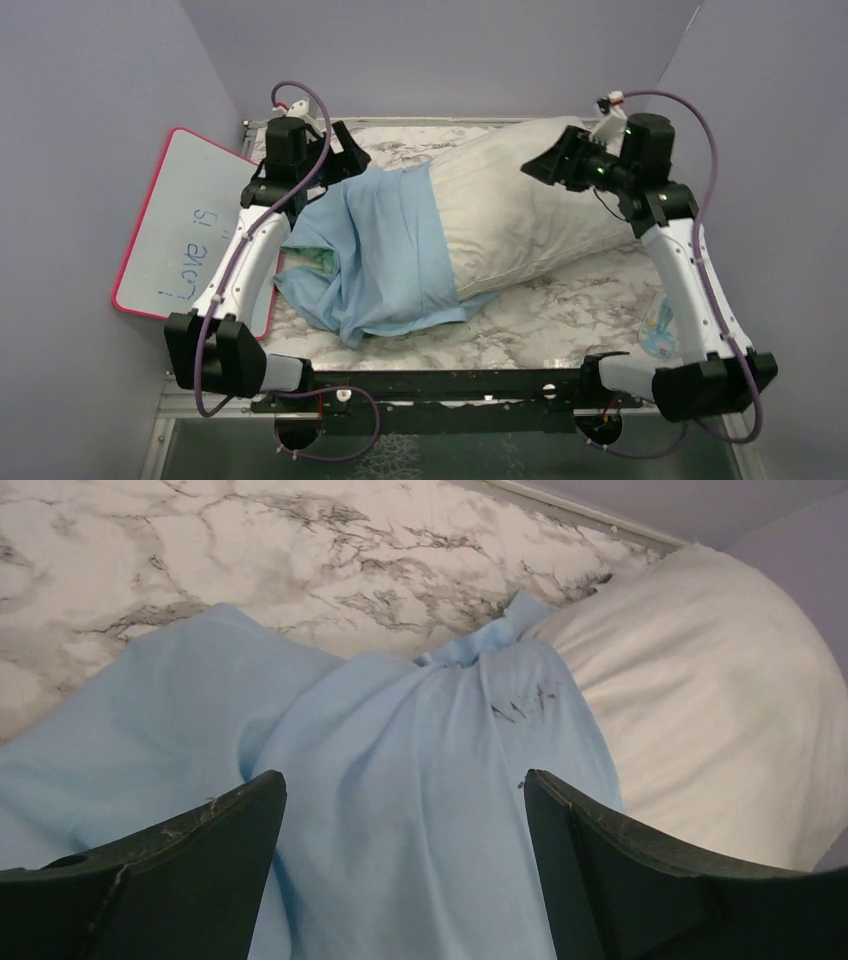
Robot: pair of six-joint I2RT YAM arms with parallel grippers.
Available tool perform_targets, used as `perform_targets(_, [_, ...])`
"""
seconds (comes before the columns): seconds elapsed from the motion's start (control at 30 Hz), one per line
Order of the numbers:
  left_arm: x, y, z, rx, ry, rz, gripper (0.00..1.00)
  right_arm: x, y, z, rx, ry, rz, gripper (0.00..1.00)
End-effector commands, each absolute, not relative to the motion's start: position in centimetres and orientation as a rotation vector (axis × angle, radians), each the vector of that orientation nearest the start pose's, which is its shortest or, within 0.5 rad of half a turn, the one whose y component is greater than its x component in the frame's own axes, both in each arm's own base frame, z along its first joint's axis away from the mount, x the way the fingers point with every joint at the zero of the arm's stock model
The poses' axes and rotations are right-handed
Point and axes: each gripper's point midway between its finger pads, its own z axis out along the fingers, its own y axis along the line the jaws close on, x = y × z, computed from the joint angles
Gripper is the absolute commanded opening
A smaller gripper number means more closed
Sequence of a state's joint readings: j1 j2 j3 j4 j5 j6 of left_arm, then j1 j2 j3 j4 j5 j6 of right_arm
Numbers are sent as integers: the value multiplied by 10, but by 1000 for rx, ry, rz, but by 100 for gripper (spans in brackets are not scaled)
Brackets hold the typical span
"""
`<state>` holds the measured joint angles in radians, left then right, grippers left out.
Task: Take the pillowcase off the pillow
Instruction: Remove the pillow from the pillowcase.
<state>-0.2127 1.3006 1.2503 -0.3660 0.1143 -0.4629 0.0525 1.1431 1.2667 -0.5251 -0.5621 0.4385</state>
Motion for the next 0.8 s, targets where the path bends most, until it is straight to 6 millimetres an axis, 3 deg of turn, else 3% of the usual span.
perform_targets(0.0, [419,-122,305,-126,1932,-895,91,357,185,324,-149,2098,804,67])
perform_targets(0.07, [433,-118,295,-130,1956,-923,91,379,209,316,-163,2150,754,67])
perform_targets(0.13, [450,-99,282,-177,1984,-895,91,406,222,308,-160,2169,711,68])
perform_targets(0.2, [463,-87,270,-218,2013,-883,91,425,225,281,-161,2235,637,68])
perform_targets(0.27, [474,-78,257,-246,2025,-873,92,427,221,238,-168,2354,557,61])
perform_targets(0.33, [482,-72,238,-277,2053,-863,92,415,210,192,-157,2445,485,54])
perform_targets(0.43, [489,-75,207,-260,2094,-901,93,380,188,130,-110,2520,421,52])
perform_targets(0.57, [487,-89,185,-133,2108,-1018,94,334,169,67,-33,2635,384,52])
perform_targets(0.63, [482,-95,181,-94,2103,-1060,94,318,163,42,-2,2695,359,51])
perform_targets(0.77, [482,-95,196,-45,2026,-1077,95,295,153,9,69,2758,332,49])
